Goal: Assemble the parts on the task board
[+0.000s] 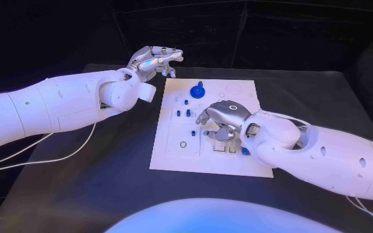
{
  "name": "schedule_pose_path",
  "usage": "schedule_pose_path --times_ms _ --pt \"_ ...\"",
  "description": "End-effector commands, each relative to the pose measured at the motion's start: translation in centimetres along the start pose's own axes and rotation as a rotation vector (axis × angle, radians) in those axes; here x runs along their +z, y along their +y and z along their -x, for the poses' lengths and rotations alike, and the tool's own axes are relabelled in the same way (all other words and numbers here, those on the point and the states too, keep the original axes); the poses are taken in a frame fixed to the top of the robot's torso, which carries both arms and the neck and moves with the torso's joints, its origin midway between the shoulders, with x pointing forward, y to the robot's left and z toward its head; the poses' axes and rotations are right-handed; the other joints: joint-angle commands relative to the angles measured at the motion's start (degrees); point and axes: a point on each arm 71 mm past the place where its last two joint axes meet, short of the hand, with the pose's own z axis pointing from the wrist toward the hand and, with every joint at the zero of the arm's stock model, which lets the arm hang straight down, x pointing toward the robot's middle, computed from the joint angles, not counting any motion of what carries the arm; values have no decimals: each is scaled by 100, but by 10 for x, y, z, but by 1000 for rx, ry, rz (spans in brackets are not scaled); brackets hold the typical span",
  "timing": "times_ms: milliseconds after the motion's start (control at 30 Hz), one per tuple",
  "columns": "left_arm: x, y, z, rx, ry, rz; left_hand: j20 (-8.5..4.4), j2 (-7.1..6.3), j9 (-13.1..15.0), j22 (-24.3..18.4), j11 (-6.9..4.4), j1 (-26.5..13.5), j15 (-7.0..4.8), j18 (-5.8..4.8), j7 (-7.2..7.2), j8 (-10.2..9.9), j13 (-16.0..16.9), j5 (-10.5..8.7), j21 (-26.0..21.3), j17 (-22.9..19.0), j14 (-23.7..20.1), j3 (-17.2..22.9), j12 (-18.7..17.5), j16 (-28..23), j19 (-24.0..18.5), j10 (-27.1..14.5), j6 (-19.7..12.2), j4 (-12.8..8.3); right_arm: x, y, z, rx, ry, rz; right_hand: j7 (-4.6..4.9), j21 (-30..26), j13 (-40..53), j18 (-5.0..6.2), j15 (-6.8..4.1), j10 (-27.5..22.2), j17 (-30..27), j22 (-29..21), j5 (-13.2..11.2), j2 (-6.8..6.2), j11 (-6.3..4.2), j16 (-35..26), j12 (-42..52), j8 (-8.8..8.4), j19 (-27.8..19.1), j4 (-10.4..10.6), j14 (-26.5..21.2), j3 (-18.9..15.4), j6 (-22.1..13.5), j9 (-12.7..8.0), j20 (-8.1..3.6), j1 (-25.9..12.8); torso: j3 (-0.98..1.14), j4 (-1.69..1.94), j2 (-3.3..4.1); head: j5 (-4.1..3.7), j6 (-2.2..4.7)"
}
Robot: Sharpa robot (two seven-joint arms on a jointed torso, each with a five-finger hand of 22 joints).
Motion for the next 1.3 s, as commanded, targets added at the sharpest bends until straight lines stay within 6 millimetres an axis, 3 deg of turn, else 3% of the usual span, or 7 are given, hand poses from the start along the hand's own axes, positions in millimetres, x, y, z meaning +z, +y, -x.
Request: schedule_pose_path --times_ms 33,233,333,433,533,1067,1300 --pt "0 -1 -2 -5 17 -3 -15 -2 -9 -7 -7 39 3 31 4 29 -5 15 -19 -7 -54 5 35 -33 -6 -49 -32 -25 -8 -9 13 21 -58 -28 -5 -22 5 94 -2 -30 -11 -8 20 -50 -10 -19 -5 -30 -32 4 -36 -36 -26 0 -5 -16 -2 9 9 -51 47" --pt "0 -1 -1 -7 20 -1 -15 -2 -9 -7 -7 39 3 31 4 29 -5 15 -19 -7 -54 5 35 -33 -6 -49 -32 -25 -27 -35 31 1 -33 -129 -22 -33 13 94 -9 -30 -16 -16 -14 -74 -21 -29 29 -10 -29 41 -31 -144 -19 17 -13 -90 -3 -2 4 -105 109" --pt "-1 -1 -1 -8 22 -1 -14 -2 -9 -10 -6 45 4 31 4 30 -6 15 -22 -11 -57 4 36 -34 -7 -54 -37 -30 -34 -48 36 -18 -3 -192 -128 -264 3 164 2 -263 -450 -331 -53 -87 3 -301 -2 -17 -247 121 -138 -458 -249 8 -4 -160 -2 1 6 -129 129" --pt "0 -1 -2 -10 26 -1 -14 -2 -9 -10 -6 45 4 31 4 30 -6 15 -22 -11 -57 4 36 -34 -7 -54 -37 -30 -38 -58 39 -34 19 -237 -143 -346 7 182 14 -363 -562 -421 -57 -28 8 -400 67 -10 -284 161 -135 -746 -308 20 -1 -69 -4 13 10 -148 154" --pt "0 -1 -3 -11 28 0 -14 -2 -9 -10 -6 45 4 31 4 30 -6 15 -22 -11 -57 4 36 -34 -7 -54 -37 -30 -38 -63 39 -43 30 -254 -148 -360 4 183 11 -391 -578 -436 -57 -16 12 -415 77 -7 -289 173 -134 -803 -306 22 2 -53 4 15 14 -152 162" --pt "0 -1 -3 -13 32 2 -14 -2 -9 -10 -6 45 4 31 4 30 -6 15 -22 -11 -57 4 36 -34 -7 -54 -37 -30 -27 -71 36 -59 67 -264 -133 -404 8 186 -12 -323 -619 -476 -49 214 -15 -477 299 30 -267 196 -105 -958 -89 43 -16 178 -1 13 12 -141 159" --pt "0 -1 -4 -13 33 2 -13 4 -8 -13 -5 53 5 30 5 34 -7 16 -27 -13 -60 4 41 -33 -6 -59 -38 -35 -20 -70 33 -62 87 -254 -62 -341 -1 162 -59 -38 -473 -383 -62 370 -68 -404 439 106 -172 251 -46 -825 259 69 -53 209 2 14 8 -148 157"
